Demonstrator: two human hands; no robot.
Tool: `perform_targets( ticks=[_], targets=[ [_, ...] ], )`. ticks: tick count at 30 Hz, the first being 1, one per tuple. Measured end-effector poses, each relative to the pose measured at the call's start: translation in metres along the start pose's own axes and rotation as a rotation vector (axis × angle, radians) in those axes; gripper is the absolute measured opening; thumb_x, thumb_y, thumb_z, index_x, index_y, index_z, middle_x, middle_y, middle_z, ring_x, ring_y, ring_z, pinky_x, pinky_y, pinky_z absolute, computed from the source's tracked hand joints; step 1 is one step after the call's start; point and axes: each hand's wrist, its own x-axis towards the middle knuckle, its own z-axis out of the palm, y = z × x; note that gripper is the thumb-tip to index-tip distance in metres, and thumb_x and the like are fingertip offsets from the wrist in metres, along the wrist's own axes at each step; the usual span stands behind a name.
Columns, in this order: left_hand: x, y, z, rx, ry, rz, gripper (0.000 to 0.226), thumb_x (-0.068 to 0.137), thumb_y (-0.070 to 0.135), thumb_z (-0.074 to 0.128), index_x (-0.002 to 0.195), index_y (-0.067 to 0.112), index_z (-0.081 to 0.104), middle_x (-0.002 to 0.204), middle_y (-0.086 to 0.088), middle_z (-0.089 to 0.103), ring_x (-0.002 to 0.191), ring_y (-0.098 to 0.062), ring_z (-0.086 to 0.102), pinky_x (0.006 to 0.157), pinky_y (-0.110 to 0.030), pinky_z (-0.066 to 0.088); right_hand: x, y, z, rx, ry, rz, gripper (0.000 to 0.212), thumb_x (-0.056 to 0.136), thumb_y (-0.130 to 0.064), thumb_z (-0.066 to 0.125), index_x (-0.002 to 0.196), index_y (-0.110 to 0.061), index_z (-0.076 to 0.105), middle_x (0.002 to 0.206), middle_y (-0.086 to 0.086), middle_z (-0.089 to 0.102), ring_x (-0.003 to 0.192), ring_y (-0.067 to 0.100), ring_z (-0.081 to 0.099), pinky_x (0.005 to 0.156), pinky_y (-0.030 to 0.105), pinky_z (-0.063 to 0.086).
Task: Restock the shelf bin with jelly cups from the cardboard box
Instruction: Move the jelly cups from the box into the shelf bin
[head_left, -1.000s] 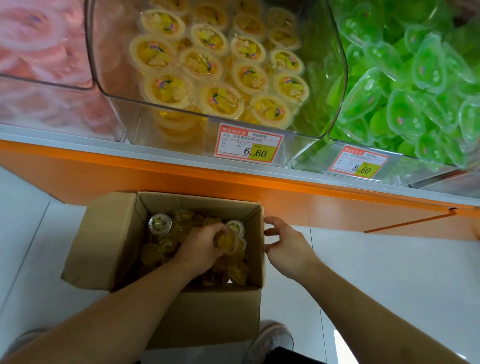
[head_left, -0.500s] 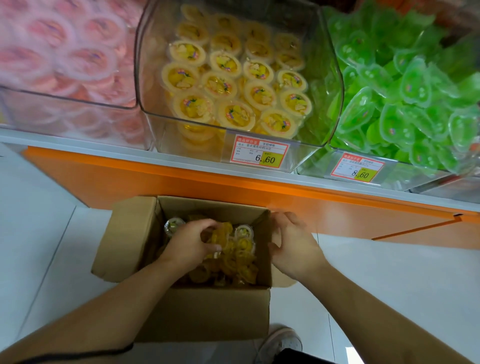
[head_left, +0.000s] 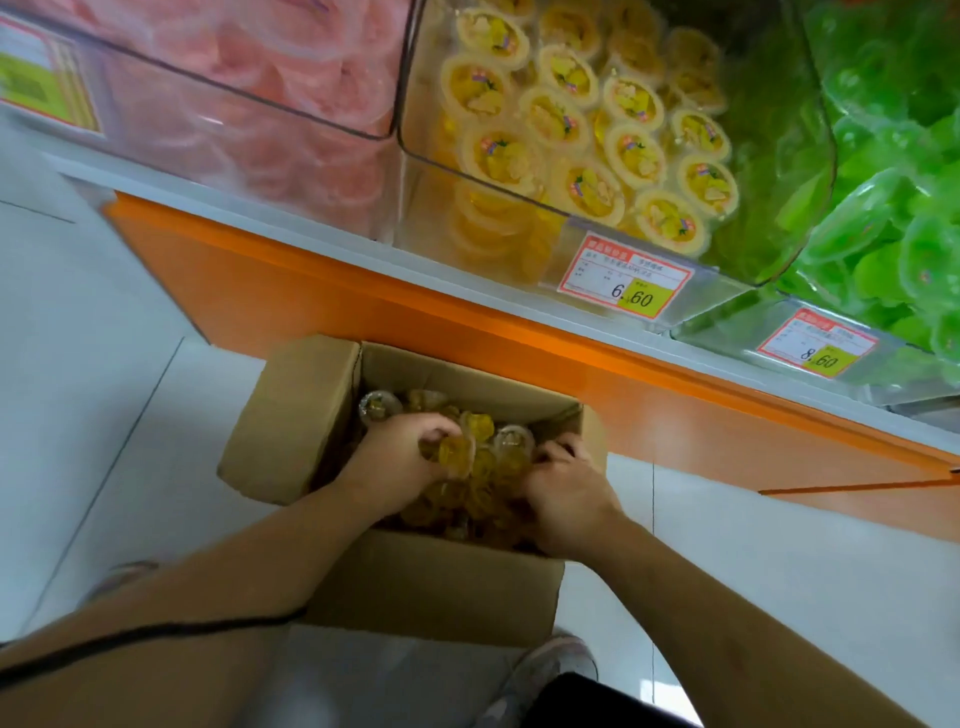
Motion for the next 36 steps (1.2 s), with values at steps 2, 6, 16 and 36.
perform_targets(
  ticks=[2, 6, 16, 36],
  targets=[
    [0.002, -0.001, 0.002, 0.002, 0.014, -0.018, 0.042, 0.087, 0.021, 0.082, 0.123, 0.039, 0.068, 0.11, 0.028, 0.058, 0.111, 0.001, 0.052, 0.09, -0.025, 0.047, 0.003, -0.003, 0.003, -0.08, -0.027, 0.041, 0.023, 0.087, -0.045, 0.07, 0.101, -0.028, 0.077, 0.113, -0.002, 0.072, 0.127, 0.024, 0.05, 0.123, 0.044, 0.017],
    [0.001, -0.004, 0.002, 0.013, 0.006, -0.056, 0.049, 0.085, 0.019, 0.084, 0.127, 0.038, 0.068, 0.127, 0.016, 0.063, 0.118, -0.004, 0.053, 0.097, -0.029, 0.048, 0.009, -0.005, 0.009, -0.07, -0.027, 0.089, 0.022, 0.086, -0.048, 0.067, 0.093, -0.029, 0.077, 0.104, -0.002, 0.073, 0.12, 0.022, 0.054, 0.123, 0.042, 0.016],
    [-0.024, 0.065, -0.041, -0.049, -0.001, 0.028, 0.041, 0.08, 0.022, 0.089, 0.108, 0.043, 0.069, 0.11, 0.023, 0.068, 0.108, 0.002, 0.063, 0.083, -0.024, 0.055, -0.027, 0.008, -0.069, 1.177, 0.103, 0.251, 0.032, 0.081, -0.022, 0.085, 0.108, -0.034, 0.074, 0.111, 0.0, 0.064, 0.09, 0.023, 0.073, 0.079, 0.039, 0.065],
    [-0.14, 0.248, -0.136, -0.126, 0.188, 0.298, 0.04, 0.078, 0.016, 0.091, 0.111, 0.028, 0.072, 0.103, 0.0, 0.074, 0.081, -0.014, 0.076, 0.069, -0.035, 0.062, -0.154, -0.037, -0.229, 1.557, 0.634, -0.015, 0.045, 0.082, 0.003, 0.084, 0.118, -0.019, 0.069, 0.098, 0.011, 0.077, 0.076, 0.027, 0.072, 0.075, 0.044, 0.06]
  ],
)
